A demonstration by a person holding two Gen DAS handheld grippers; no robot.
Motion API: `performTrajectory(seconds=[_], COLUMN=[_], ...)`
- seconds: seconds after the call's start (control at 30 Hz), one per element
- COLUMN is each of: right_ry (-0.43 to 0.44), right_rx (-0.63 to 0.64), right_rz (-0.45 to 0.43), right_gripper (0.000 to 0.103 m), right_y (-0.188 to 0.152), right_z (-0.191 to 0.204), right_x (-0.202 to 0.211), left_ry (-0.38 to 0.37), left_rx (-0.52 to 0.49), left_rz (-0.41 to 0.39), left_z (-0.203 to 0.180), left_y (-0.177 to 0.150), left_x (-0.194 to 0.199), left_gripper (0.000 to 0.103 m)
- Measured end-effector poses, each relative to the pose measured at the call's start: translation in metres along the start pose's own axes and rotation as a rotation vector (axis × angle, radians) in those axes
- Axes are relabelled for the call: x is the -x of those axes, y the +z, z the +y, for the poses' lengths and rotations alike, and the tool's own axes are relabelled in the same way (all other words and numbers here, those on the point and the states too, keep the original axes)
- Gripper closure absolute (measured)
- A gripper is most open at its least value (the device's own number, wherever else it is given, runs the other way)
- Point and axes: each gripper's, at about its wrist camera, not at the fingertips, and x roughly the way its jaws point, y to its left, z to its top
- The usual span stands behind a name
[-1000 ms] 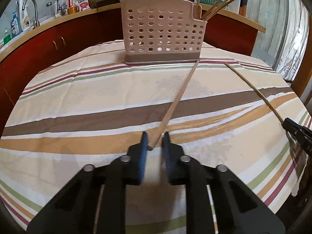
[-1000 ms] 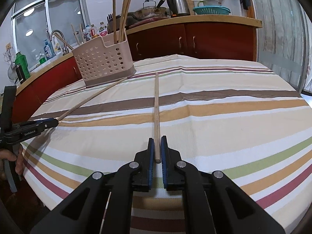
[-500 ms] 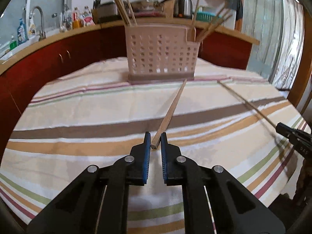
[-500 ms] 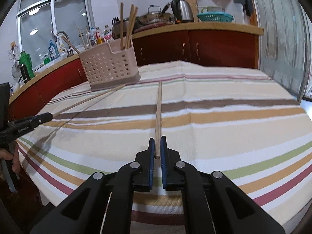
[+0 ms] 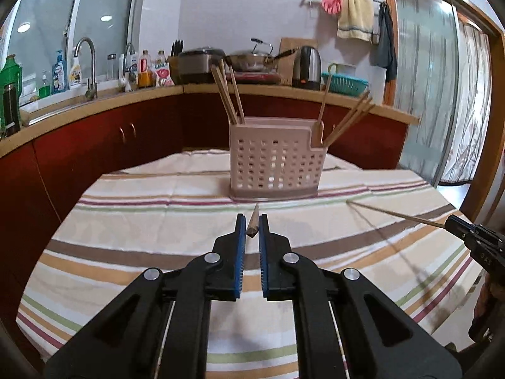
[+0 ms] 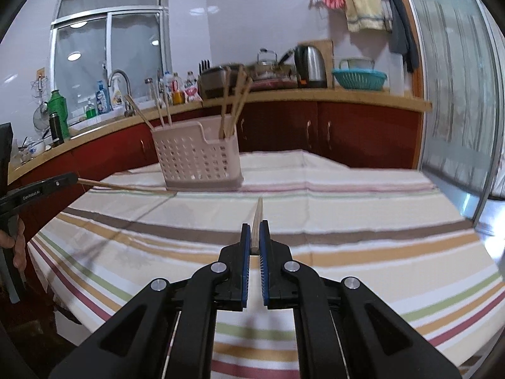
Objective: Organize utensils
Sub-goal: 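Lift both held chopsticks upright and carry them over the beige caddy, then lower both held chopsticks down into the beige caddy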
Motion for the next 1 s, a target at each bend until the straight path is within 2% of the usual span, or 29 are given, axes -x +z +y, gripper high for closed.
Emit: performTrajectory(seconds=[0.37, 0.57, 1.0], right_ry=[0.033, 0.049, 0.073], right_rx=[0.045, 0.067, 0.104], right_rz=[-0.129, -0.176, -0.194], right_gripper=[0.097, 0.097, 0.097], right_y=[0.059, 0.084, 0.122], right_z=[0.01, 0.014, 0.028], right_x=[0.002, -0.013, -0.046], left_ry=[-0.028, -0.027, -0.007], left_rx=[0.015, -0.004, 0.011], left_rz=[-0.085, -0.108, -0.146], left_z=[0.007, 0.009, 0.013], left_y=[0.044, 0.066, 0.091], left_x=[0.019, 0.013, -0.013], left_gripper=[0.095, 0.096, 0.096])
